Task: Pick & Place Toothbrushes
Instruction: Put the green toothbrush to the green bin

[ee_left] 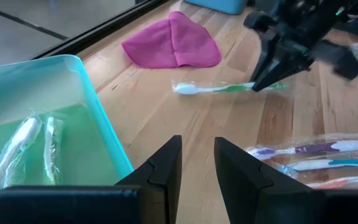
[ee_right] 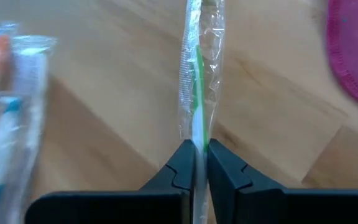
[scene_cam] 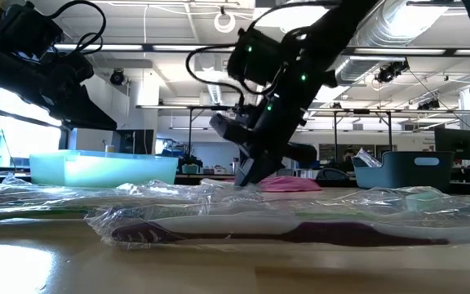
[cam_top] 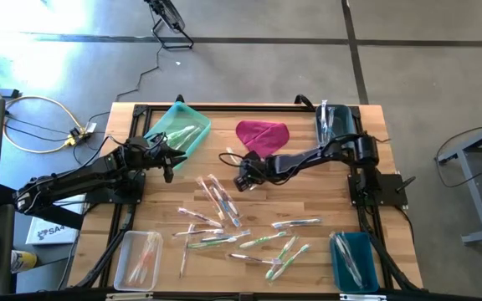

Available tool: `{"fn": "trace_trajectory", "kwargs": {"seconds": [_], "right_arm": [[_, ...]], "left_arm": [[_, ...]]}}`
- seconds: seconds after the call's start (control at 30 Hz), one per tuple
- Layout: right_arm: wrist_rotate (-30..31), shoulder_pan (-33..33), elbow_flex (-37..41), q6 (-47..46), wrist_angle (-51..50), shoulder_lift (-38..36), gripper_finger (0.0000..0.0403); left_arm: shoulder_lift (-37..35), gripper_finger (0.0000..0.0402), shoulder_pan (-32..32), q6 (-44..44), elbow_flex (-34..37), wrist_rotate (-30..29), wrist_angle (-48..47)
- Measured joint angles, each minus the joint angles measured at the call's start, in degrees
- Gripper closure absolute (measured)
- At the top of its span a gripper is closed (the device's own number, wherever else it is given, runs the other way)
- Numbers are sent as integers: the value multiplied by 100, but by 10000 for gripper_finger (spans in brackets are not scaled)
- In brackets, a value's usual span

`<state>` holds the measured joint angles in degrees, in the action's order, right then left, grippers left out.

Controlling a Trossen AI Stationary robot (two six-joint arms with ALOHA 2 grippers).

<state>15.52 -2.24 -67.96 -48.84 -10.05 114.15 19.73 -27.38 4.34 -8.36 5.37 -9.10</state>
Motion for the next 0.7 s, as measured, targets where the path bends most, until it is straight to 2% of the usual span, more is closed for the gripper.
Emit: {"fn": "trace_trajectory", "kwargs": {"seconds": [0.27,0.4,0.7], "right_arm": [[197,-2,-2,526,-299,-883,388],[317,4,-7,561,-975,-1513,388],[1180,358,-9,364,-2375,-2527,388]], "left_arm": [[0,309,0,0,-1,-3,1],[0,309,2,-2,0,-3,-1],[0,309,0,0,0,-5,0]]}}
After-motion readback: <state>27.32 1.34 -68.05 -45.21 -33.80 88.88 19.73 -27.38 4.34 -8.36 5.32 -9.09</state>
